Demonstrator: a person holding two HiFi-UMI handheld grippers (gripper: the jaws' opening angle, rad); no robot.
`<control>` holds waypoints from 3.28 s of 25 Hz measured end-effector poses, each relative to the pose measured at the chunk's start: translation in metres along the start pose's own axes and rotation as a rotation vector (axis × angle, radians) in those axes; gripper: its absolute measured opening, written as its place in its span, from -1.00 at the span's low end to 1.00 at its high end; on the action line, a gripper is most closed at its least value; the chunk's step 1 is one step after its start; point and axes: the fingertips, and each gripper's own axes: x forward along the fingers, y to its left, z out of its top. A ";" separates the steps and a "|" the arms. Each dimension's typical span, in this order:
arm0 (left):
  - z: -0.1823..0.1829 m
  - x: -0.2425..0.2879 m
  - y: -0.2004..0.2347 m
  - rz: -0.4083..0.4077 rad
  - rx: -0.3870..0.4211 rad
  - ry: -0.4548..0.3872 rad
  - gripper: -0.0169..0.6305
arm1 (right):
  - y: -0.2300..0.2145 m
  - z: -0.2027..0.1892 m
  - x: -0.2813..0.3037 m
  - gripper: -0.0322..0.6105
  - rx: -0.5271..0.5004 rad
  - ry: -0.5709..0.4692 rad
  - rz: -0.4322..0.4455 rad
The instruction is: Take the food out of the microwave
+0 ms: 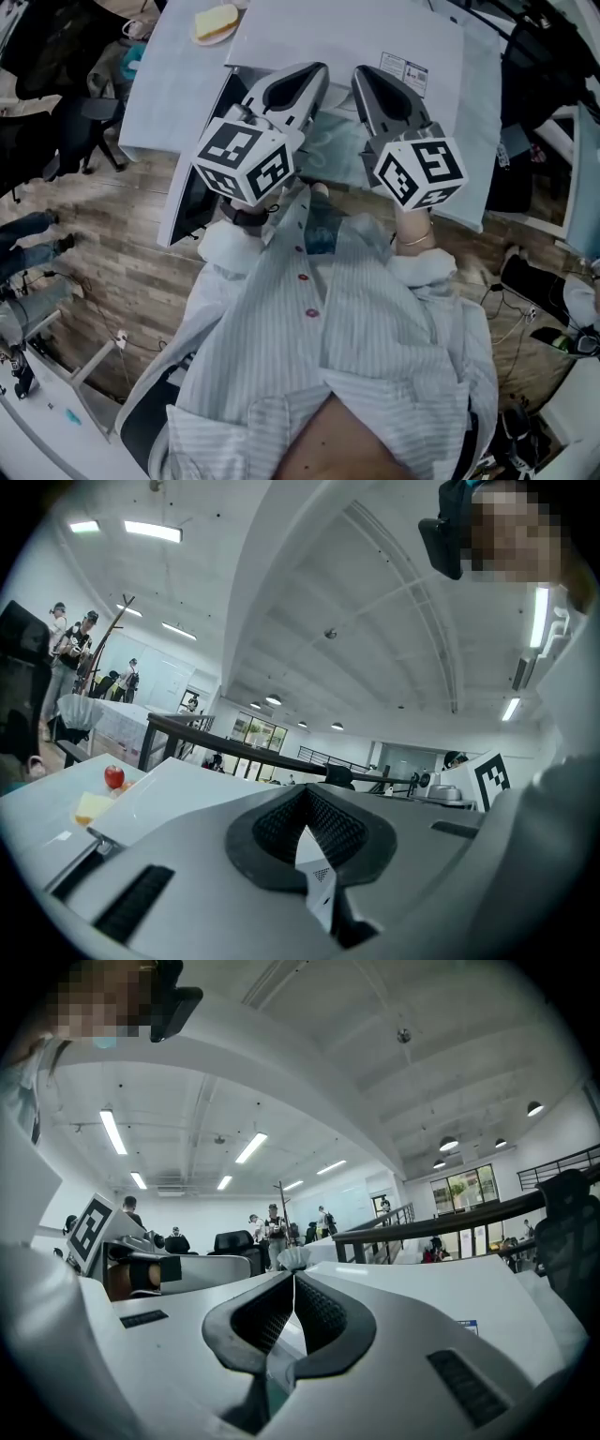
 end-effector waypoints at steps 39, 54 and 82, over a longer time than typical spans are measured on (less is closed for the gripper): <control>-0.098 -0.016 0.037 0.001 -0.201 0.175 -0.92 | 0.012 -0.096 0.001 -0.80 0.233 0.115 -0.073; -0.170 -0.008 0.064 0.062 -0.327 0.280 -0.92 | -0.018 -0.175 0.006 -0.80 0.344 0.232 -0.179; -0.250 -0.004 0.110 0.196 -0.554 0.329 -0.92 | -0.035 -0.257 0.022 -0.79 0.520 0.330 -0.222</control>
